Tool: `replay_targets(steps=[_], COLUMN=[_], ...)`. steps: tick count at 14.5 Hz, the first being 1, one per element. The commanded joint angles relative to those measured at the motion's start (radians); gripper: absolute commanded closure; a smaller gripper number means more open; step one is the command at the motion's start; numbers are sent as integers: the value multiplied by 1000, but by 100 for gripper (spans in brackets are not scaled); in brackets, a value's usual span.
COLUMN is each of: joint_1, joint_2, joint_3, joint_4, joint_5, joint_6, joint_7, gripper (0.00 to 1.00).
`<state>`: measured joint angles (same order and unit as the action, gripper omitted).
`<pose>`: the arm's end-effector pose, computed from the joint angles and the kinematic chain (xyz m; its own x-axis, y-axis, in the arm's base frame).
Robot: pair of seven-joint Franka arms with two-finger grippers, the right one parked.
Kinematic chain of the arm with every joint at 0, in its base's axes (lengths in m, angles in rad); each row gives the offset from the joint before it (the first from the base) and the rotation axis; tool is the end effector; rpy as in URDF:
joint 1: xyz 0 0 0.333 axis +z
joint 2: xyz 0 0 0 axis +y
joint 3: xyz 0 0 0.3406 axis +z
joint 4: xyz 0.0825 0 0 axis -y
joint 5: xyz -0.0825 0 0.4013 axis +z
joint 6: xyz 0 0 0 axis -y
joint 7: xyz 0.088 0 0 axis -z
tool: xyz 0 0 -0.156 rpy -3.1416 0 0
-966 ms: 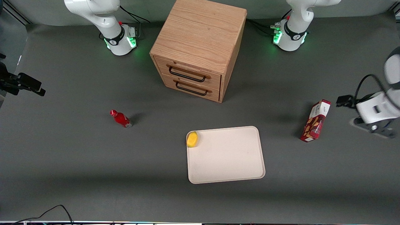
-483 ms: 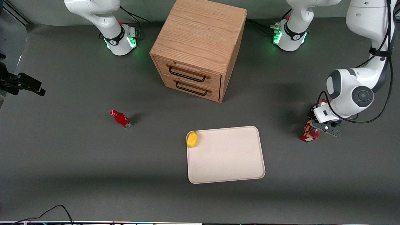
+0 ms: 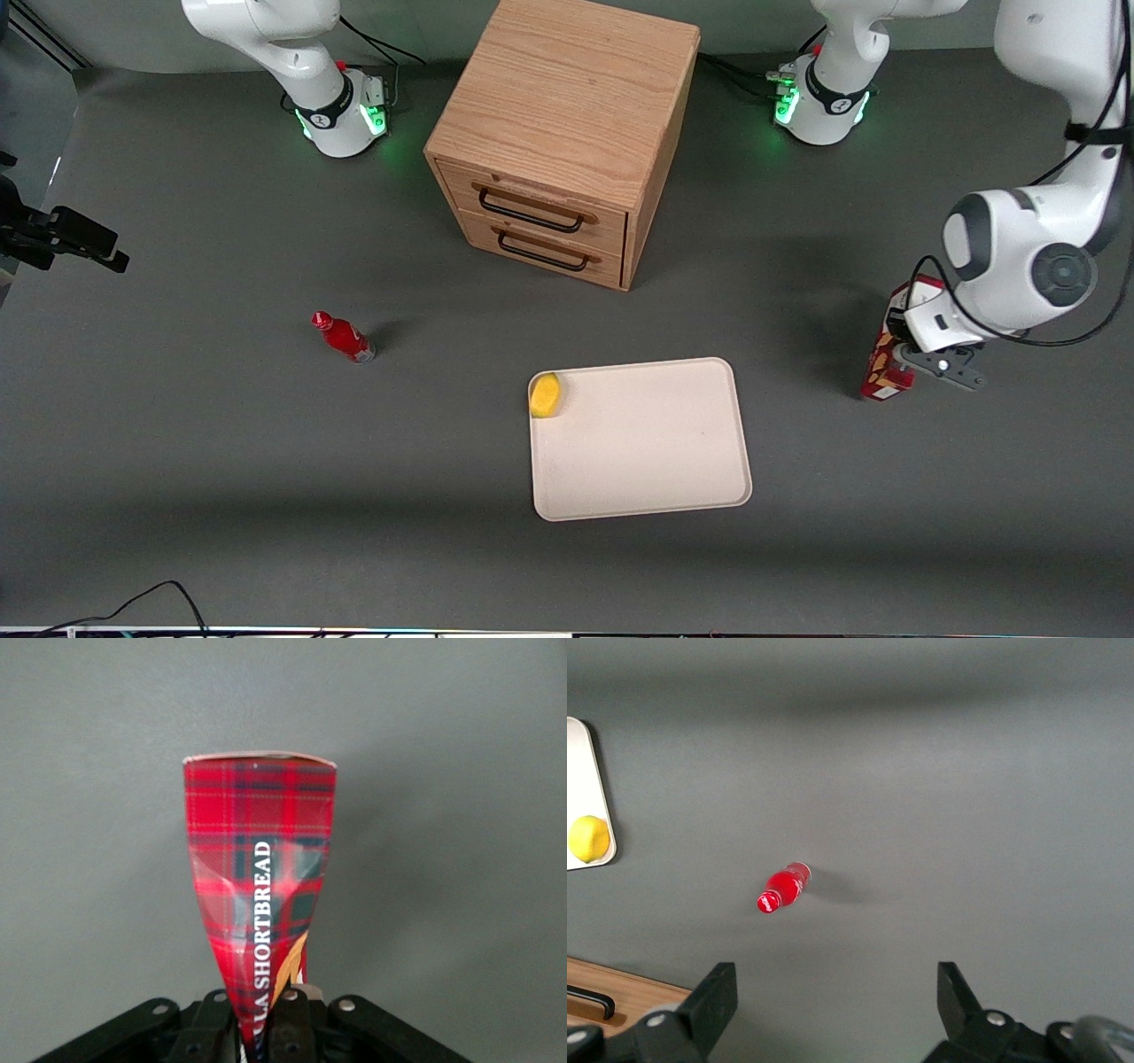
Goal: Place red cookie box on tray
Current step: 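Close the left gripper on the box and lift it upright, then carry the held box toward the white tray beside the lemon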
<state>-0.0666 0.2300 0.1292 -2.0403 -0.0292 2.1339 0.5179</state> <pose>0.5833 0.0335 0.2851 0.8969 -0.4256 -0.1197 -0.4214 -0.9049 0.0602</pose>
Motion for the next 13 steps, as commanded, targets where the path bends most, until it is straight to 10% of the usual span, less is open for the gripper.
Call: replay_targets(steps=[1,7,13], joint_1=[-6,-16,-30], joint_2=[-52,-12,227], joint_3=[15,-181,-428], joint_4=[338,712,654], joint_5=[-5,-18,41], joint_6=[-456,-767,-342], joint_7=[-48,-609,-1006], gripper=[100,100,100])
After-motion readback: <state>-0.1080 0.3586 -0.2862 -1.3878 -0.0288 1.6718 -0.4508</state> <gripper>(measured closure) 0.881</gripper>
